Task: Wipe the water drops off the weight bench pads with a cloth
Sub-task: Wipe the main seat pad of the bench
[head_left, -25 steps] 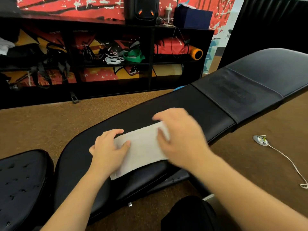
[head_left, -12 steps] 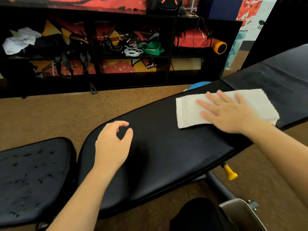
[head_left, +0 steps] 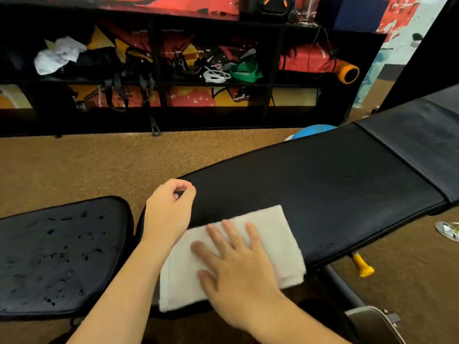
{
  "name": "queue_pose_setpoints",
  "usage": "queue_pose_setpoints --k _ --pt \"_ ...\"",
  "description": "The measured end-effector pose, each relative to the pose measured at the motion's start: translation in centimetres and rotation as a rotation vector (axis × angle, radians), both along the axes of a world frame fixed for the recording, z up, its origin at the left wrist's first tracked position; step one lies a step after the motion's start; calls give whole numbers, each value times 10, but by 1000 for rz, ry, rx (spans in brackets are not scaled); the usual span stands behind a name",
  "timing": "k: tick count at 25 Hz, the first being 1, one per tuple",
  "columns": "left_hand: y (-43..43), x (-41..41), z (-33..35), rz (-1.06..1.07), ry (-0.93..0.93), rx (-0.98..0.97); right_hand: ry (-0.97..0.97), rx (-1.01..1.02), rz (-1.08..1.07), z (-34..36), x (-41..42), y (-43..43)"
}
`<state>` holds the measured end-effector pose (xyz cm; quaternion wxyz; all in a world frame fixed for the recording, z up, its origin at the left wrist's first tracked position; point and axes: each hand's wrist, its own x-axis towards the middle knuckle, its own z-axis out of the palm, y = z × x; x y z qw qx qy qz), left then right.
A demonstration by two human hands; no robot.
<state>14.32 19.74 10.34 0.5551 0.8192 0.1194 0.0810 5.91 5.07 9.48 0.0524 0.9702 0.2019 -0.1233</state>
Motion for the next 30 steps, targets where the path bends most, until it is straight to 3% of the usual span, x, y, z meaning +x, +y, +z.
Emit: queue_pose_setpoints --k 2,4,8,12,15,19,22,25,30 --pt "2 -2 -2 -83 25 51 -209 95 25 6 -17 -41" --pt "2 -5 -3 -160 16 152 -349 41 -56 15 -16 -88" --pt "2 -9 -2 -213 -19 253 -229 -133 -323 43 59 -146" --pt "-2 -14 -5 -263 -47 301 -114 -131 -456 48 149 -116" --pt "1 -12 -12 -237 -61 360 -26 -136 -337 36 154 -41" --pt "-2 -4 -19 -123 -92 291 76 -273 27 2 129 35" --pt "-2 7 -30 -91 -8 326 128 -316 37 1 137 51" --pt "4 21 -41 51 42 300 9 -395 78 -6 151 65" --pt "38 20 -49 171 170 220 -17 -150 148 -26 165 74"
